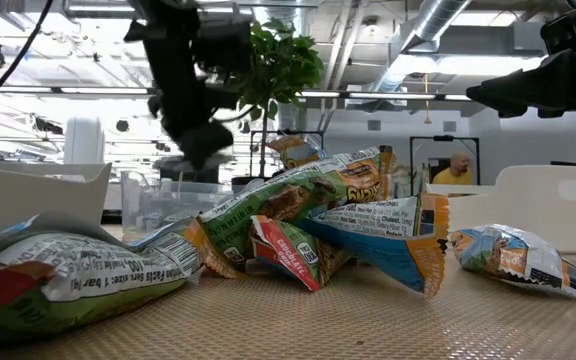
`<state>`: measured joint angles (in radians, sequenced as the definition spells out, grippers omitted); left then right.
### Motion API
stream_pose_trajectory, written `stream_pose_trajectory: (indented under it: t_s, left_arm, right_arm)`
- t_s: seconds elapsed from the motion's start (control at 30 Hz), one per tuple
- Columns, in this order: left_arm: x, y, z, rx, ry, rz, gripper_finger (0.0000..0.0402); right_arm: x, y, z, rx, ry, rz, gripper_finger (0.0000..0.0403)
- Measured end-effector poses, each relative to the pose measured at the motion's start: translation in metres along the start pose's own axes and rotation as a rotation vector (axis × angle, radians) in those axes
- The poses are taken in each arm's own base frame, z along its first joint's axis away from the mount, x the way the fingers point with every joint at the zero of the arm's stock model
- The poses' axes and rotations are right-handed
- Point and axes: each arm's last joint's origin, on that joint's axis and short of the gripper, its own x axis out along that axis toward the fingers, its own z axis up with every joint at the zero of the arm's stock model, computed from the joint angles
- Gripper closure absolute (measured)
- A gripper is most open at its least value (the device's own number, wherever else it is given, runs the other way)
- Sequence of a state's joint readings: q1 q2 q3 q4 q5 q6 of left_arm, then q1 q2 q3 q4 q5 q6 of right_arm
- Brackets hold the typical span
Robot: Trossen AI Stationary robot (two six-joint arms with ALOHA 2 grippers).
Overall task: Pick and place Granola Bars by type
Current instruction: Put the blue granola bar into the transparent bin, then put the yellow granola bar into the gray bin
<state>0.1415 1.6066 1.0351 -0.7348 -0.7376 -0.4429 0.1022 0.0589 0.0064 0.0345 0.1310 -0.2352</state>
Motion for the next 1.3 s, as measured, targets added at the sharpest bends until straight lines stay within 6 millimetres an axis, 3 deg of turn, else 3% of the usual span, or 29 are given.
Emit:
stream_pose_trajectory:
  t_s: [0.33, 0.6, 0.87, 1.3]
  left_arm:
    - [0.019, -0.016, -0.016, -0.073, -0.008, -0.222, 0.0362]
    - [0.021, -0.019, -0.021, -0.065, 0.009, -0.275, 0.0268]
    - [0.011, -0.024, -0.019, -0.027, -0.051, -0.306, 0.0199]
    - [-0.024, -0.021, -0.018, -0.012, -0.183, -0.332, 0.0202]
  right_arm:
    - [0.000, 0.000, 0.000, 0.000, 0.000, 0.000, 0.0232]
    - [0.000, 0.000, 0.000, 0.000, 0.000, 0.000, 0.0232]
    - [0.000, 0.000, 0.000, 0.000, 0.000, 0.000, 0.0232]
    - [0.000, 0.000, 0.000, 0.000, 0.000, 0.000, 0.0232]
